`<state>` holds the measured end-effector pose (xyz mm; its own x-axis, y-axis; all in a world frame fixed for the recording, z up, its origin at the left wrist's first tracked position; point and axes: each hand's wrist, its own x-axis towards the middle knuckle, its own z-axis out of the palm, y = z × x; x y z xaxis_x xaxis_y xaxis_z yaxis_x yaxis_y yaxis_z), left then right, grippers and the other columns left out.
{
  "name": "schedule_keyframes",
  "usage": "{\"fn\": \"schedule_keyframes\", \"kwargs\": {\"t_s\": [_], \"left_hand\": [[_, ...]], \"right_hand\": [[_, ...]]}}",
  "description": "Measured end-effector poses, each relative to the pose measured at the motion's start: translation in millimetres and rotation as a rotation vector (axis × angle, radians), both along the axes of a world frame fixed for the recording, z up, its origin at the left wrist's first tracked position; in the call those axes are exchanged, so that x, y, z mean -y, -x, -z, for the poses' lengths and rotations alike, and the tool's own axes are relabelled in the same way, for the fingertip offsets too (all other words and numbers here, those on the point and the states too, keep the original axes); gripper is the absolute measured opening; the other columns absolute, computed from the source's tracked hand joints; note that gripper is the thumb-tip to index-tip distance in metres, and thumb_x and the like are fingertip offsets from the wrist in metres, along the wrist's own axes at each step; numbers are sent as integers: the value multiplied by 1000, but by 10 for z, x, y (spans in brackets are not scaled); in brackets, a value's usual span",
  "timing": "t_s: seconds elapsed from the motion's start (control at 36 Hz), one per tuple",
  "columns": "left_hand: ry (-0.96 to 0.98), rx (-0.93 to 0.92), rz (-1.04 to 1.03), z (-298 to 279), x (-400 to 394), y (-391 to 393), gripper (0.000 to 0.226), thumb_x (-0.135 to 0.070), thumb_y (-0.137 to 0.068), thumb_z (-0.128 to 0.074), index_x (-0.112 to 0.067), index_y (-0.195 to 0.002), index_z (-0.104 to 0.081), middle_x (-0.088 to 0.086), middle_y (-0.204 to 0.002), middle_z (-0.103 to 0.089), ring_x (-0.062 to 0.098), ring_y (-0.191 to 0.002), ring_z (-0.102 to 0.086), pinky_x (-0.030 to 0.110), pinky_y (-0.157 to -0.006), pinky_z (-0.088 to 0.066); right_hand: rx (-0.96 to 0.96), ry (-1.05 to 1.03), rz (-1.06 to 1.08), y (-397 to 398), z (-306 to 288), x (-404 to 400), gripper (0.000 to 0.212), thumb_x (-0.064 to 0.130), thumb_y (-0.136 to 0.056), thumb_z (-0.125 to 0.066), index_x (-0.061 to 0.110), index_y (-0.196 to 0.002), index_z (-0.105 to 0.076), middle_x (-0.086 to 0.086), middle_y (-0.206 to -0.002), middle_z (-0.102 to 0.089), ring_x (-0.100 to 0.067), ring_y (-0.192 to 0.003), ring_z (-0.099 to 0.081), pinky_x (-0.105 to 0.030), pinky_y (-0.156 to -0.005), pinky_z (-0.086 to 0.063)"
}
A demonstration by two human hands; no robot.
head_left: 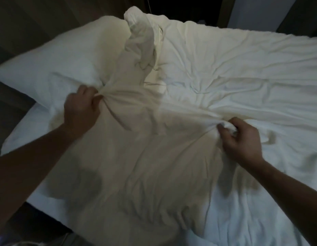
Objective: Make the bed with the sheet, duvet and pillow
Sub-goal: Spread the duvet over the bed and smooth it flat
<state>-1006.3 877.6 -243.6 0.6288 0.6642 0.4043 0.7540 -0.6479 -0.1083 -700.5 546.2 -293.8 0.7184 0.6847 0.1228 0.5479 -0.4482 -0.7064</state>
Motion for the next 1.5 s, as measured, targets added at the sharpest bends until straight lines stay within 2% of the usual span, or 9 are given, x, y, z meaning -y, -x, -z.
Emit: {"fn": "schedule_keyframes", "kwargs": {"t_s": [0.14,0.22,0.31,0.39,0.61,0.81,1.0,1.33,1.5], "left_hand": [[71,62,17,-255,-294,-446,25,-32,-97,-53,-9,-101,-62,21,-103,-55,40,-83,-57,44,-71,-42],[351,-138,-80,44,-342,-553,33,-35,-95,-51,-9,-111,-63,21,-111,-53,42,-94,-60,46,-79,-49],[572,-360,-200,370,-269,-540,49,-40,-92,-44,-10,-129,-56,19,-130,-48,41,-116,-53,45,-97,-46],[626,-452,-199,550,-157,-548,43,-32,-95,-51,-10,-133,-50,16,-137,-46,34,-125,-46,41,-102,-42],[236,21,-22,252,86,-501,17,-17,-94,-54,-8,-101,-66,20,-105,-55,44,-82,-60,46,-73,-47],[29,245,245,-266,541,-405,12,-15,-94,-60,-8,-93,-69,15,-93,-60,36,-76,-57,42,-69,-39],[219,-67,-20,198,177,-385,19,-22,-92,-62,-6,-94,-71,19,-100,-58,40,-80,-60,46,-76,-45],[608,-339,-299,428,-94,-378,67,-34,-89,-66,-8,-145,-41,21,-147,-35,45,-129,-42,49,-108,-37],[498,-314,-336,306,176,-661,71,-36,-79,-67,-9,-139,-39,16,-145,-30,45,-122,-43,52,-100,-41]], "right_hand": [[18,-20,171,-267,-142,-126,26,39,-90,-63,13,-88,-63,-2,-73,-65,-27,-77,-63,-29,-66,-41],[84,247,117,-308,41,-240,33,44,-91,-60,14,-100,-69,-12,-101,-68,-35,-98,-64,-36,-79,-48],[7,618,-81,-276,347,-289,27,40,-90,-54,16,-82,-63,-17,-101,-66,-37,-97,-64,-37,-75,-47],[-25,755,-169,-199,571,-257,27,38,-92,-52,15,-97,-65,-18,-111,-62,-36,-102,-63,-38,-80,-49],[76,303,50,-209,390,-38,29,31,-98,-41,10,-89,-58,-14,-94,-58,-38,-89,-59,-41,-76,-45],[117,56,174,-88,317,246,15,24,-93,-39,17,-80,-41,1,-80,-46,-29,-74,-49,-31,-64,-28],[66,343,189,-119,463,142,34,32,-98,-40,6,-96,-61,-16,-102,-55,-40,-94,-57,-41,-73,-44],[-2,469,28,-273,538,116,32,33,-97,-49,10,-102,-70,-18,-106,-60,-39,-100,-58,-38,-81,-46],[-72,296,-63,-268,556,315,56,38,-94,-56,17,-144,-44,-13,-144,-46,-34,-123,-50,-45,-104,-44]]}}
